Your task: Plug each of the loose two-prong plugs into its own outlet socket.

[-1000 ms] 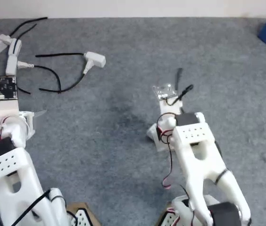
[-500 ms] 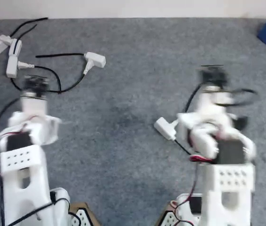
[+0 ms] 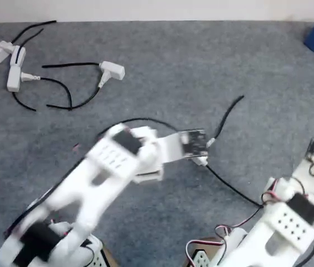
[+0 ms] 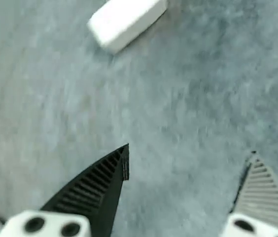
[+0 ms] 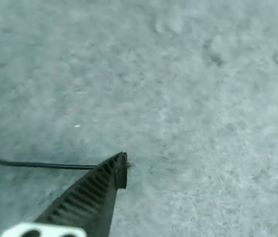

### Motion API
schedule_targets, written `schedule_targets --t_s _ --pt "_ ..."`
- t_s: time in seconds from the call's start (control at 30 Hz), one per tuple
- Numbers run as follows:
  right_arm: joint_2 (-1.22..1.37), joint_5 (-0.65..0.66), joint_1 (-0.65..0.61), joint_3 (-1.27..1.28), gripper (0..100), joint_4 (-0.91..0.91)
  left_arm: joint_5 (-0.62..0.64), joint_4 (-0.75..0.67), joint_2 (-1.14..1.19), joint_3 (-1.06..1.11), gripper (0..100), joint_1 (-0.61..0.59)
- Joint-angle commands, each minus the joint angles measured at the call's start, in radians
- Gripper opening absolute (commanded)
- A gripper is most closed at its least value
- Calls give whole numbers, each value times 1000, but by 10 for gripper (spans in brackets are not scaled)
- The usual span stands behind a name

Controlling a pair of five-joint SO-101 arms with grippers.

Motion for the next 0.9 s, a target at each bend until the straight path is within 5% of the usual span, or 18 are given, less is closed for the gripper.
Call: schedule_targets --t_s 0.0,0.33,0.73,0.87 --pt "-117 9 39 61 556 -44 -121 66 351 -363 355 61" --pt "-338 -28 39 185 556 -36 -308 264 886 -1130 355 74" --pt "-364 -28 31 189 556 5 -336 362 1310 -1566 351 119" --pt "-371 -21 12 222 556 1 -330 428 1354 -1672 198 108"
